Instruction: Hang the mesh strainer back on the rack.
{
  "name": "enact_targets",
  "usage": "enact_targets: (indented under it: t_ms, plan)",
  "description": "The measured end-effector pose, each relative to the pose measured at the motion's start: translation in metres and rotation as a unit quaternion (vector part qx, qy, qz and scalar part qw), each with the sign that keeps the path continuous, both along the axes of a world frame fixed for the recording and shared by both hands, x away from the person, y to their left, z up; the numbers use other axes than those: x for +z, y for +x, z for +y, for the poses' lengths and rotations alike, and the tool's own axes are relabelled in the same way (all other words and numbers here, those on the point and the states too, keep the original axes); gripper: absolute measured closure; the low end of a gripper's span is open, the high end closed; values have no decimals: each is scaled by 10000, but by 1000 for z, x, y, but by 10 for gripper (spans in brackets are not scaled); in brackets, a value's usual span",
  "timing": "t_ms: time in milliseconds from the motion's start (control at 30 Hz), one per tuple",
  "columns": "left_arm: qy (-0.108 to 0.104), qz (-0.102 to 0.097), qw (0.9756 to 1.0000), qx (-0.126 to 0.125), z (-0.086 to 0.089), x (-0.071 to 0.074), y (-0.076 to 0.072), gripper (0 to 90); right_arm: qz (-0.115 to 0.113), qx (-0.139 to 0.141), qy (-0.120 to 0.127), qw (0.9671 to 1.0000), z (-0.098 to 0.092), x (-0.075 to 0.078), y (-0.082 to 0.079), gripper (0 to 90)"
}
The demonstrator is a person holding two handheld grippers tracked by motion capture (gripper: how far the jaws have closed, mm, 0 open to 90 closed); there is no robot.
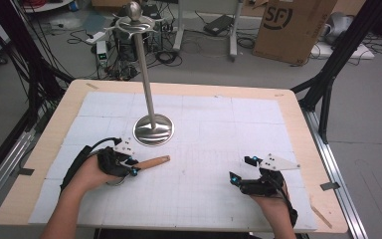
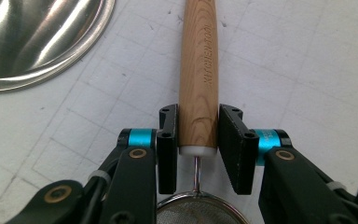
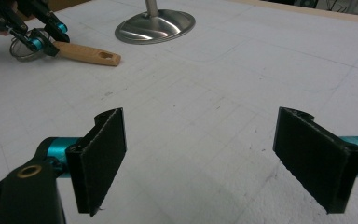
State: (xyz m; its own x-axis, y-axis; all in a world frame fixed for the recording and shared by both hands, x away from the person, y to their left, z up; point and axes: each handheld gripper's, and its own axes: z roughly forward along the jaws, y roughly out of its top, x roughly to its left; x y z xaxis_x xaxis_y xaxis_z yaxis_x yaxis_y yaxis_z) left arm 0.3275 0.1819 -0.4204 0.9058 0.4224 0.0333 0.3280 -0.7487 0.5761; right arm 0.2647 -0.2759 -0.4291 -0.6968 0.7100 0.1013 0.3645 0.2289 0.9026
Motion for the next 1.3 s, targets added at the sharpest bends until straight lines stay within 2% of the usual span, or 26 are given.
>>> enact_targets:
  t_ms: [100, 233, 433, 600, 867, 1033, 1100, 1300]
  plan:
    - [192, -66, 9998, 85, -2, -3, 1, 664, -10, -4, -14, 10000, -1, 0, 0, 162]
    - [222, -147, 9996, 86, -3, -2, 0, 641, -8, -25, 0, 10000, -2, 0, 0, 162]
    - [304, -128, 9994, 88, -5, -1, 1, 626, -9, 2, -18, 10000, 0, -1, 0, 162]
    - [609, -128, 9981, -7, -12, 3, 2, 626, 10, -7, -13, 10000, -1, 0, 0, 162]
    - [864, -4, 9962, -52, -16, 5, 6, 637, 10, -23, -2, 10000, -2, -1, 0, 162]
    - [1138, 205, 9932, -115, -23, 7, 13, 643, 33, -17, -7, 10000, -1, -1, 0, 162]
    - [1183, 292, 9925, -134, -25, 8, 15, 646, 15, -16, -9, 10000, -2, -1, 0, 163]
    - [1226, 310, 9919, -132, -27, 7, 14, 672, 35, -24, -6, 10000, -1, -1, 0, 163]
